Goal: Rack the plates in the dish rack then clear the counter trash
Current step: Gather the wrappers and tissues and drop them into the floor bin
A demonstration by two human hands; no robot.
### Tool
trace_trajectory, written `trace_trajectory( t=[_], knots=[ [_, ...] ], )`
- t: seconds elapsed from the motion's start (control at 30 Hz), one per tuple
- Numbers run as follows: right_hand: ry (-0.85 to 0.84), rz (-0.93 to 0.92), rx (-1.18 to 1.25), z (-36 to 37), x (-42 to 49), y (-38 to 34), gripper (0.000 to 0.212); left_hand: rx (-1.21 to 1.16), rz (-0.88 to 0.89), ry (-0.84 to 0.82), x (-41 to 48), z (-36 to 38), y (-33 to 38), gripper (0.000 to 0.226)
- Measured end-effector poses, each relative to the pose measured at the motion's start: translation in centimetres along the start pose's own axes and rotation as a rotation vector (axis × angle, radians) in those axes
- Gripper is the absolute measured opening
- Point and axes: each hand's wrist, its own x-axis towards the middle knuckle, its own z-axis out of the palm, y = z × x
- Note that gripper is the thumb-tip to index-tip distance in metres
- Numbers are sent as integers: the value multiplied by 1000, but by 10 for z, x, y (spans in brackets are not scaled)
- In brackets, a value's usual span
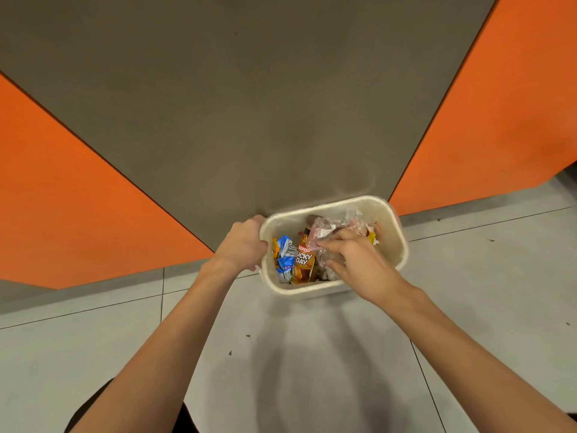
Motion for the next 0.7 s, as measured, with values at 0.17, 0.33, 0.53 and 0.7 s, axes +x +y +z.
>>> trace_trajectory(
  t=[0.17,0.33,0.53,0.7],
  knots=[
    [-109,100,-47,10,17,2,31,71,-3,-16,1,0,-7,35],
    [-160,256,-24,5,16,17,35,195,-37,31,-6,-3,-12,37],
    [-196,198,161,-30,12,12,30,375,31,310,-16,-8,11,30],
    [-189,180,345,-59,2,8,24,303,488,184,-21,20,40,35]
  ],
)
